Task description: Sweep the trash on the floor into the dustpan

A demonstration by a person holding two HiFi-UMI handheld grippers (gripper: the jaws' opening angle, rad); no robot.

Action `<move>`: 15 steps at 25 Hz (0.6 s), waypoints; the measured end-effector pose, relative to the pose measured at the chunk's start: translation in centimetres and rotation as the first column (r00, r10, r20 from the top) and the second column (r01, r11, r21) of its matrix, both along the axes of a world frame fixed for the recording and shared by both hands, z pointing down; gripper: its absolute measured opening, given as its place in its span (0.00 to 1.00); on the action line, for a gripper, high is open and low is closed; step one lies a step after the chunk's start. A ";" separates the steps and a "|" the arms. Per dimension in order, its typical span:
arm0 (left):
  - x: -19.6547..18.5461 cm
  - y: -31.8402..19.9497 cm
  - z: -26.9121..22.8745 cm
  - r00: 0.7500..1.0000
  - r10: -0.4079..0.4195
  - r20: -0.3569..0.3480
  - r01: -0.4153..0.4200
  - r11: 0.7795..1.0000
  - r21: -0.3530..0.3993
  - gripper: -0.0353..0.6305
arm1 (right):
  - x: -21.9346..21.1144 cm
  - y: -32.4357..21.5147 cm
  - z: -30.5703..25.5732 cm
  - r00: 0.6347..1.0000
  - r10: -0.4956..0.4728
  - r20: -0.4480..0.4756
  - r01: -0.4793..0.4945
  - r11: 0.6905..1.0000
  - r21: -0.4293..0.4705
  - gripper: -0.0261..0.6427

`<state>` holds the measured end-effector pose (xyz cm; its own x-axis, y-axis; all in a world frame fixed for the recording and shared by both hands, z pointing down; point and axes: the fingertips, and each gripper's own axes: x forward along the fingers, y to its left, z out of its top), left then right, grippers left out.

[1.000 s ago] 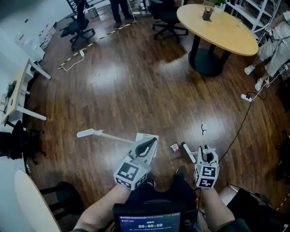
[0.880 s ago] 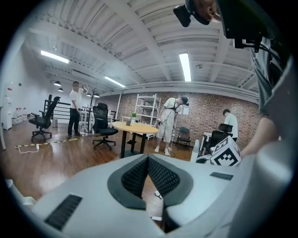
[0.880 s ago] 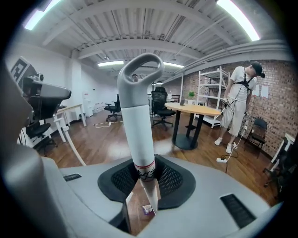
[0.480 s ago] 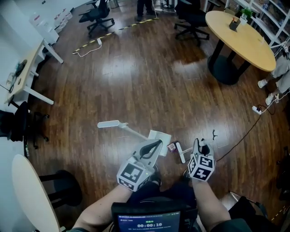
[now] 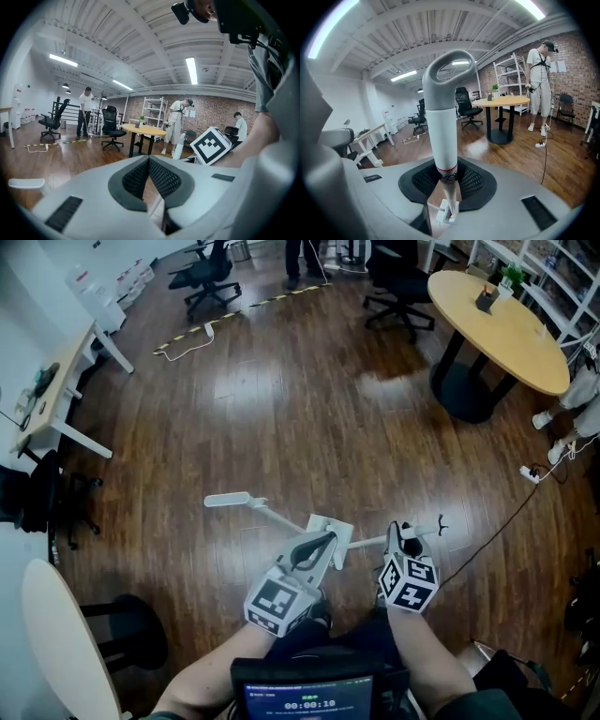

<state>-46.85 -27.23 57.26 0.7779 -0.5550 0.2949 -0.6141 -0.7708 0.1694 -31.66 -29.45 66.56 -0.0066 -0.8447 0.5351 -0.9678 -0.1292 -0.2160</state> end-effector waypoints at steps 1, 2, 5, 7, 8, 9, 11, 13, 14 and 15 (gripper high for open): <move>0.7 0.0 -0.4 1.000 0.006 0.000 -0.006 1.000 0.006 0.06 | 0.7 0.3 -0.5 1.000 0.004 0.003 -0.004 1.000 0.005 0.22; 1.4 0.0 -0.8 1.000 0.013 0.001 -0.013 1.000 0.011 0.06 | 1.4 0.7 -1.1 1.000 0.004 0.006 -0.004 1.000 0.012 0.22; 4.0 0.3 -2.2 0.999 0.041 -0.007 -0.041 0.999 0.015 0.06 | 3.0 1.6 -3.6 1.000 -0.026 -0.005 0.026 0.998 0.048 0.22; 5.8 0.6 -3.3 0.998 0.058 -0.011 -0.057 0.998 0.027 0.06 | 4.0 2.3 -5.8 0.997 -0.065 -0.045 0.068 0.994 0.083 0.22; 6.9 0.9 -4.0 0.998 0.067 -0.015 -0.066 0.997 0.035 0.06 | 4.5 2.8 -7.2 0.994 -0.087 -0.071 0.094 0.990 0.107 0.22; 8.0 1.3 -4.8 0.997 0.075 -0.020 -0.074 0.996 0.042 0.06 | 5.0 3.3 -8.7 0.990 -0.108 -0.096 0.120 0.984 0.133 0.22; 10.4 2.0 -6.6 0.996 0.088 -0.033 -0.087 0.995 0.049 0.06 | 6.5 4.3 -11.8 0.981 -0.137 -0.139 0.161 0.970 0.182 0.22; 13.1 2.9 -8.2 0.994 0.103 -0.046 -0.100 0.993 0.061 0.06 | 8.9 5.4 -14.6 0.975 -0.142 -0.172 0.178 0.959 0.218 0.22; 14.5 3.4 -9.0 0.993 0.109 -0.052 -0.105 0.992 0.068 0.06 | 10.3 6.2 -15.8 0.973 -0.140 -0.183 0.181 0.956 0.233 0.22; 15.8 4.0 -9.8 0.992 0.113 -0.058 -0.108 0.991 0.075 0.06 | 11.8 7.0 -17.1 0.972 -0.136 -0.193 0.182 0.952 0.245 0.22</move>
